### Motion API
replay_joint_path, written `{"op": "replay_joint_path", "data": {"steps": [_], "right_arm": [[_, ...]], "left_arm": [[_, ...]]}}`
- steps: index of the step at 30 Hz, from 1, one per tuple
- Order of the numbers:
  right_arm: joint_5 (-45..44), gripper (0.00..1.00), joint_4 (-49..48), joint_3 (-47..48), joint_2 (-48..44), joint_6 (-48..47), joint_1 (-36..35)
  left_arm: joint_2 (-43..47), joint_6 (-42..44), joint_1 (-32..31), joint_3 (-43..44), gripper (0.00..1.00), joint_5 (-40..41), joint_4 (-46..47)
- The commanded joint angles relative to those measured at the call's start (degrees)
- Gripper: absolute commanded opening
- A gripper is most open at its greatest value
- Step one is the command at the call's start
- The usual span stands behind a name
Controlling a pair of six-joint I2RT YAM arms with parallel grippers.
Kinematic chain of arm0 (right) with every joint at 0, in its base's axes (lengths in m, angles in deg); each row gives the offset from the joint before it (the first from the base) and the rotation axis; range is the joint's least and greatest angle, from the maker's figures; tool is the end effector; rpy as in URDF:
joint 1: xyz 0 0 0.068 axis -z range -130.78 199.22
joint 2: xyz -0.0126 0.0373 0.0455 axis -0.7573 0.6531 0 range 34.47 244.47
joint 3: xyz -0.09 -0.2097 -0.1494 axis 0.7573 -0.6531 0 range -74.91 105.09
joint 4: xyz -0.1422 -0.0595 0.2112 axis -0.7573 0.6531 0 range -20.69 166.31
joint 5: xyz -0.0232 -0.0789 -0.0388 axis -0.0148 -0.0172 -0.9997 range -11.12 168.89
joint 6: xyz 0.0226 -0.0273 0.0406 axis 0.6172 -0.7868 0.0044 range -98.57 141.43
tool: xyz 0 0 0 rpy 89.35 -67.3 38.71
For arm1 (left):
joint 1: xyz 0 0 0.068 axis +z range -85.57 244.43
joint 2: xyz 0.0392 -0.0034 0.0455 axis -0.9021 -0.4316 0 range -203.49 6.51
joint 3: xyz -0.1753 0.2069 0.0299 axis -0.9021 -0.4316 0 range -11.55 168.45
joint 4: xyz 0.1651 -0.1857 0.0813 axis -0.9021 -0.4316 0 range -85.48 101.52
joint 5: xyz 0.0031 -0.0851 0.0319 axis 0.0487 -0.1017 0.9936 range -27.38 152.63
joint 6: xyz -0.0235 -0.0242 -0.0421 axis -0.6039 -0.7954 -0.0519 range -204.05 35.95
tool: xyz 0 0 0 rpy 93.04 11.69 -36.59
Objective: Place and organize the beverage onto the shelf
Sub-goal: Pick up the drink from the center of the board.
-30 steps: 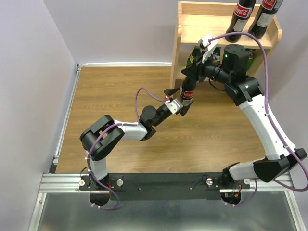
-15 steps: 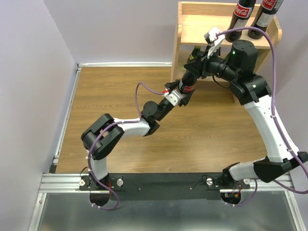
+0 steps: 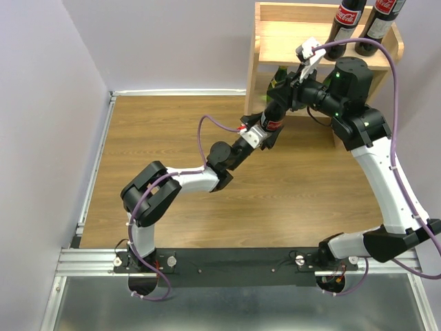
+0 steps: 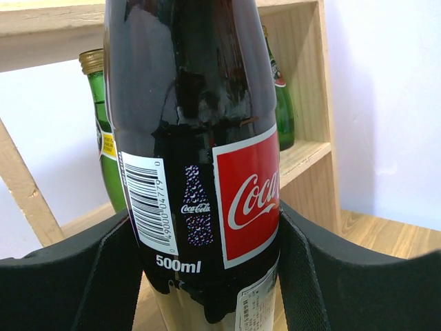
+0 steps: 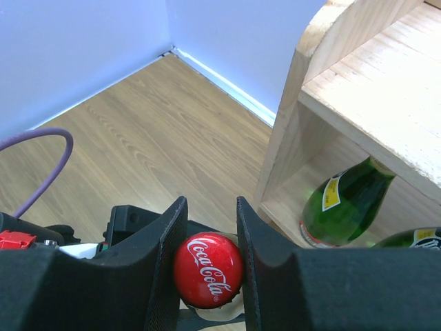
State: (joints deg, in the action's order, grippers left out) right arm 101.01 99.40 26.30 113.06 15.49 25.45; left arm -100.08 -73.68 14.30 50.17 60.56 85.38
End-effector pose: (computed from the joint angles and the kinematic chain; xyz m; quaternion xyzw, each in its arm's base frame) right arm 0.2481 0.1239 0.5080 -0.3114 0.6805 0.2429 0.6172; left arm 0.2599 -0.3134 0.2893 0.2691 0.4306 -0.3016 0.8070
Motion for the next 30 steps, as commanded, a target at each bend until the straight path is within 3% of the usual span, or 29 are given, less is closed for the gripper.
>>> {"op": "replay_joint_path", "data": {"steps": [1,2,3,14,15,16,19,22,30], "right_arm": [[3.18,0.0,-7.67,3.91,-2.91,2.68,-0.66],[3.18,0.0,-7.67,3.56,-3.0,2.68,-0.58],[3.18,0.01,-7.76,3.3,-3.17,2.6,-0.58],[3.36,0.01,-7.85,2.32,-3.88,2.07,-0.49],[3.27,0.01,-7.68,2.94,-3.88,2.15,-0.49],[3.18,0.01,-7.67,3.99,-3.71,2.15,-0.49],[3.27,0.0,-7.76,5.31,-3.62,2.42,-0.31],[3.88,0.01,-7.67,5.75,-3.44,2.86,-0.14],[5.2,0.01,-7.67,4.44,-3.44,3.47,-0.05]], "left_arm": [[-0.47,2.11,-1.46,2.36,0.24,-4.7,1.89],[-0.2,2.46,-1.55,2.27,0.06,-4.53,2.42],[0.23,2.63,-1.81,2.01,0.0,-4.44,3.73],[4.19,0.88,-2.43,0.87,0.0,-5.06,6.29],[3.93,0.7,-2.43,0.78,0.06,-4.97,6.03],[3.76,0.79,-2.43,0.34,0.29,-4.97,5.94],[2.79,0.18,-2.43,-0.8,0.47,-4.88,5.94],[1.91,-0.53,-2.43,-1.59,0.57,-5.14,6.03],[-0.46,-1.49,-2.43,-0.54,0.68,-5.14,5.07]]}}
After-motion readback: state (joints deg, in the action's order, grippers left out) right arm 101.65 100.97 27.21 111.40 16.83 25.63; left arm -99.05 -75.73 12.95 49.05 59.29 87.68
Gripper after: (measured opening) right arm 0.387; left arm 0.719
